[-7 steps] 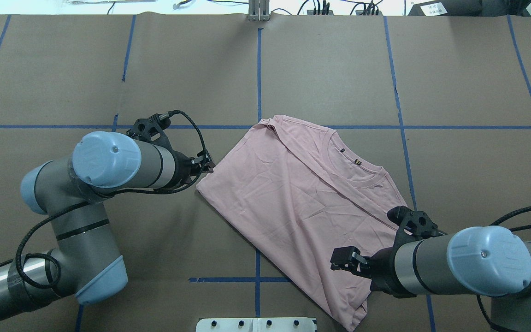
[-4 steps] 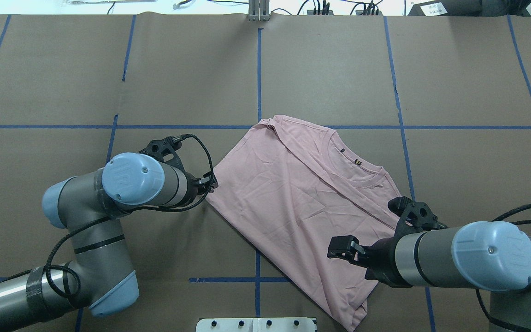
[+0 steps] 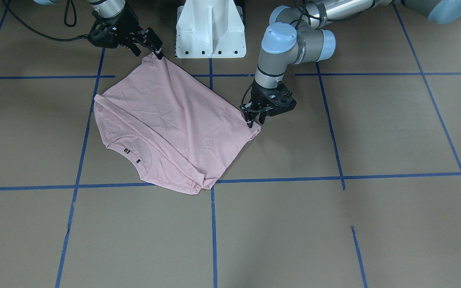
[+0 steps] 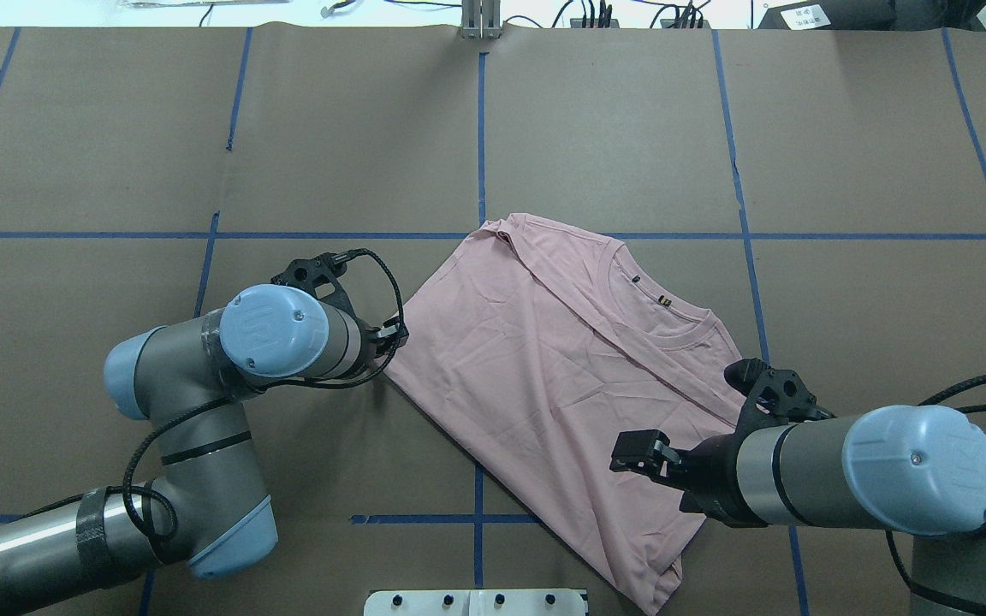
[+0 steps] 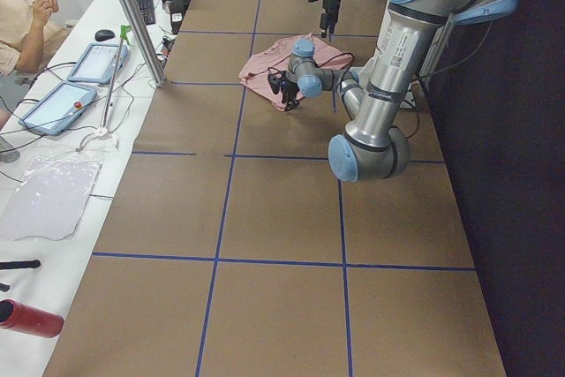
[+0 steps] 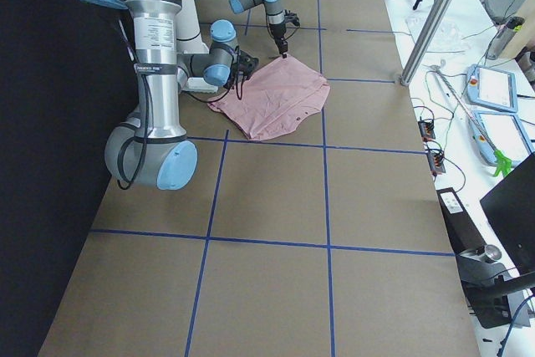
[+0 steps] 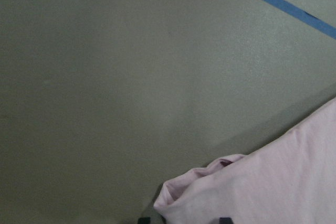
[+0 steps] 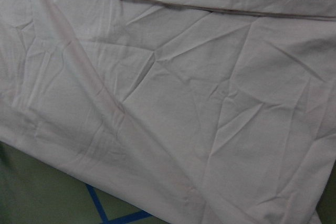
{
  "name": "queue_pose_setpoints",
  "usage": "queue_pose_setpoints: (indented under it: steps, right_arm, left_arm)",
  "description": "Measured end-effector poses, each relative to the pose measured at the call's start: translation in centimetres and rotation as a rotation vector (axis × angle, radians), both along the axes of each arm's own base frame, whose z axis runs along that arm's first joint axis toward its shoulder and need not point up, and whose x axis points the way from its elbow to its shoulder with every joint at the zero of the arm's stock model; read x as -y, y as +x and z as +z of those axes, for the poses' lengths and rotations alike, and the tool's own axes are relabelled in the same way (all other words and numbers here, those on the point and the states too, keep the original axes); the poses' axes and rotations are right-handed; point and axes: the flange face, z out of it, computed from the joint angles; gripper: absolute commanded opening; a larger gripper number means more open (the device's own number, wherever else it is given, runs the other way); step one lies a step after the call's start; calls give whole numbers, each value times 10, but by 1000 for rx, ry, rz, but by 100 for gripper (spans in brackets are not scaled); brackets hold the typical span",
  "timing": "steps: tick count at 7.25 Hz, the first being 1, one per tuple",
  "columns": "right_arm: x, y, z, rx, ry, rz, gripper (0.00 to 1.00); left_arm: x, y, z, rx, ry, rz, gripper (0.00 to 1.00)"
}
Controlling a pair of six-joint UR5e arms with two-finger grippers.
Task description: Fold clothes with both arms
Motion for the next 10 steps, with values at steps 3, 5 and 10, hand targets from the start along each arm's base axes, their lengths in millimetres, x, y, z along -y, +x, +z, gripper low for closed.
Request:
queue_pose_setpoints:
  steps: [3,5,10]
  right_arm:
    - [0,1,0,0,-1,-1,100]
    - [1,1,1,-1,-2,-1,100]
    - [28,20,3,-6,-7,80,100]
  left_arm:
    - [2,-1,1,9,6,-11,0]
    - [4,-2,0,12,12,-17,0]
    - [142,-69,13,42,231,-88,0]
